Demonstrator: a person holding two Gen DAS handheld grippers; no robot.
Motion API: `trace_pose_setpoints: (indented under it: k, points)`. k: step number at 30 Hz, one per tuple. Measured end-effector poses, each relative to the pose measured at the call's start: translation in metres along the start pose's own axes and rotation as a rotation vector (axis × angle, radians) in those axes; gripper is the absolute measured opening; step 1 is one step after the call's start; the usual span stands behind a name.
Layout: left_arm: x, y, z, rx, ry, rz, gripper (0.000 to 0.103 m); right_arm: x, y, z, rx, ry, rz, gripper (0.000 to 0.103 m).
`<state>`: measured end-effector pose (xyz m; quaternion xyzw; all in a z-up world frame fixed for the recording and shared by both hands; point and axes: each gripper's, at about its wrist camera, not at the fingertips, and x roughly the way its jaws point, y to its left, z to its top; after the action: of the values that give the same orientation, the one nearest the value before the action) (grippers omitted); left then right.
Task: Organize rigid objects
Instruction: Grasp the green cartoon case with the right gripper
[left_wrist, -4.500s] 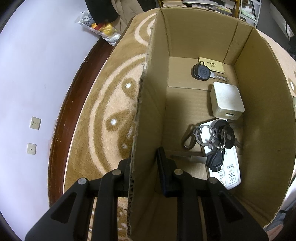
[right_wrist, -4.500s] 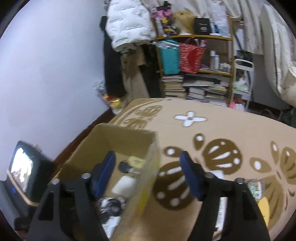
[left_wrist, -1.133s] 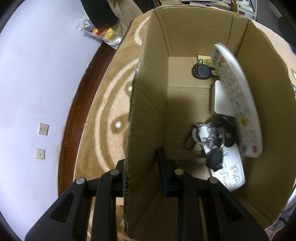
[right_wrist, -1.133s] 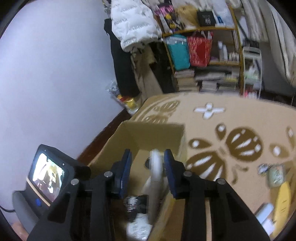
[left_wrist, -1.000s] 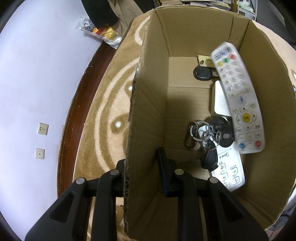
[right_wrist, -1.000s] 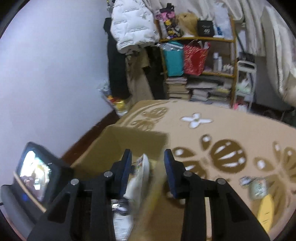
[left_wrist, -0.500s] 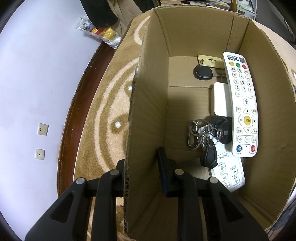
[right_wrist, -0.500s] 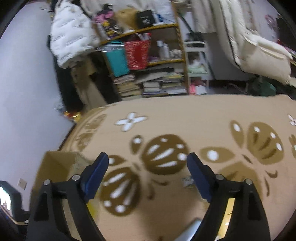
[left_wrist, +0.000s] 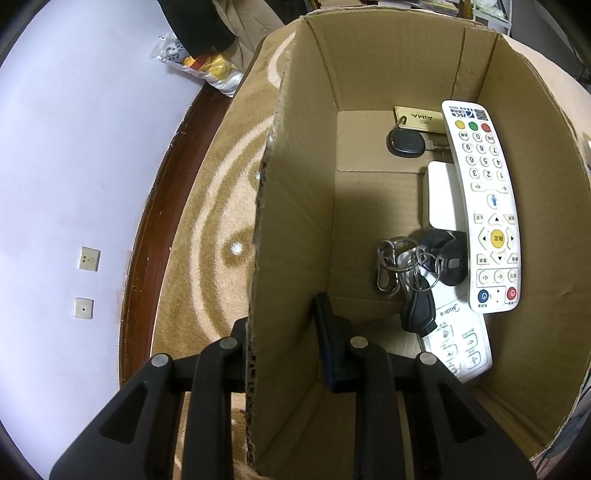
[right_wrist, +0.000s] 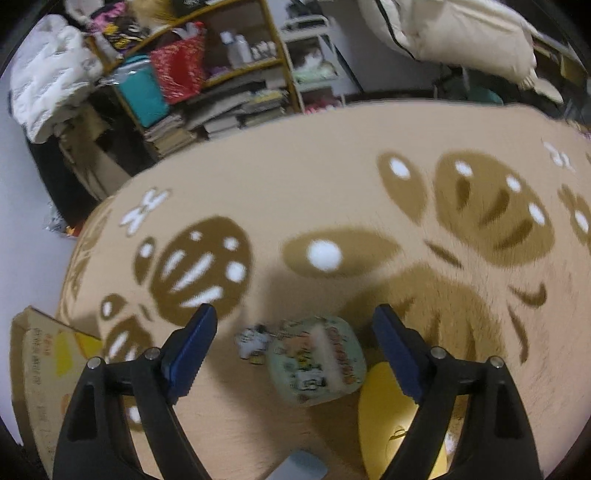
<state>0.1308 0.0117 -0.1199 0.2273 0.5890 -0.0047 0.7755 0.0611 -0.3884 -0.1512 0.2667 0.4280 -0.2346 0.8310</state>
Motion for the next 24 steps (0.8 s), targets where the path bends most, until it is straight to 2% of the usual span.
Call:
trace_pose_setpoints:
  k: [3,6,8,10,17,24]
  points:
    - [0.0,0.0,0.0,-0.001,0.0,-0.001,0.024,0.011,-0.014,-0.008,0.08,0.041,0.043,0.09]
    - [0.0,-0.001,-0.001,-0.001,0.001,0.0,0.024,0.014,-0.02,-0.013,0.12,0.046,0.032,0.08]
    - [0.0,-0.001,-0.001,0.0,0.002,0.001,0.024,0.013,-0.017,-0.015,0.101,0.048,0.019,0.076]
    - [-0.001,-0.001,-0.001,0.0,0.002,0.001,0.024,0.015,-0.012,-0.015,0.085,0.059,0.019,0.066]
    - [-0.002,-0.002,-0.003,0.004,-0.001,0.002,0.024,0.014,0.004,-0.022,-0.013,0.061,-0.033,0.063]
    - [-0.002,-0.001,-0.001,0.003,0.0,-0.001,0.024,0.001,0.028,-0.031,-0.061,0.035,0.016,0.063]
